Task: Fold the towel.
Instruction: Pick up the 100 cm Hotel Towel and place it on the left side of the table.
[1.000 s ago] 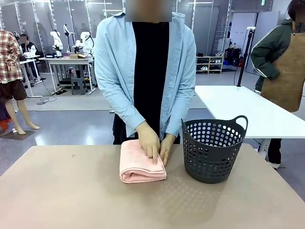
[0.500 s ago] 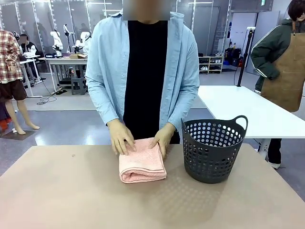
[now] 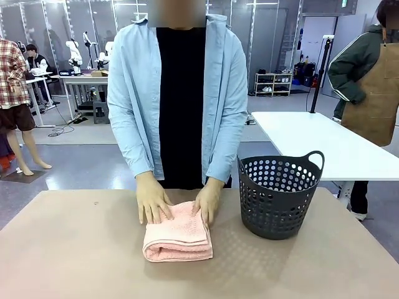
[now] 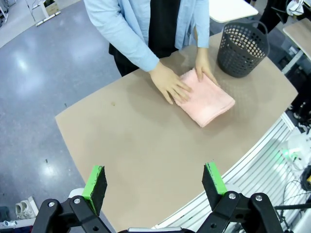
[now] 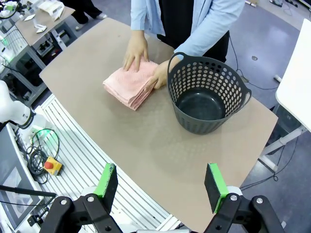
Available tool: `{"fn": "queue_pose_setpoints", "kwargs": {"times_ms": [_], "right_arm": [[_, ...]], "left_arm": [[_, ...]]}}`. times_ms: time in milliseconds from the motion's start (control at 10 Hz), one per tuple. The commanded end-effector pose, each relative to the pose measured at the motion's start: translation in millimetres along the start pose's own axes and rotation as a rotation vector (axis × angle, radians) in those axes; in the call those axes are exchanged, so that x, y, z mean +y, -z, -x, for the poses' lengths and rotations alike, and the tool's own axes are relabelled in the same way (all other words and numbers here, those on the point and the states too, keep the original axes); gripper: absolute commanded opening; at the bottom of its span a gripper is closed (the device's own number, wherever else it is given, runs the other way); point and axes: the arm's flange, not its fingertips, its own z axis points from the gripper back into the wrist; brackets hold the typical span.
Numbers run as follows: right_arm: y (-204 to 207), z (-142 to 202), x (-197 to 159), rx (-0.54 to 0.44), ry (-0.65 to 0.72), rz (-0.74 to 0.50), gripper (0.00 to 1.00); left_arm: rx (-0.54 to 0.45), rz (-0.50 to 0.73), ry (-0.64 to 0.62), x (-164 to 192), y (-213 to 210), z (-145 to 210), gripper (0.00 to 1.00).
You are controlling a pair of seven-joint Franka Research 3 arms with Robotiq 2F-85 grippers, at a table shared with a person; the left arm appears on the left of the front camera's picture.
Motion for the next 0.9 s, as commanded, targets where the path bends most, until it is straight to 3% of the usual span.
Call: {"fn": "queue_pose_setpoints", "kwargs": {"times_ms": [0,800], "right_arm": [[-0.6,-1.5,1.4,0.0,0.021,0.011,0.91],[-0.6,-1.5,1.4,0.0,0.021,0.011,0.91]], "left_arm": [[-0.002,-0.015,-0.007,0.6,-1.4,-2.2,1.0],[-0.002,-0.015,-0.007,0.6,-1.4,-2.2,1.0]]}}
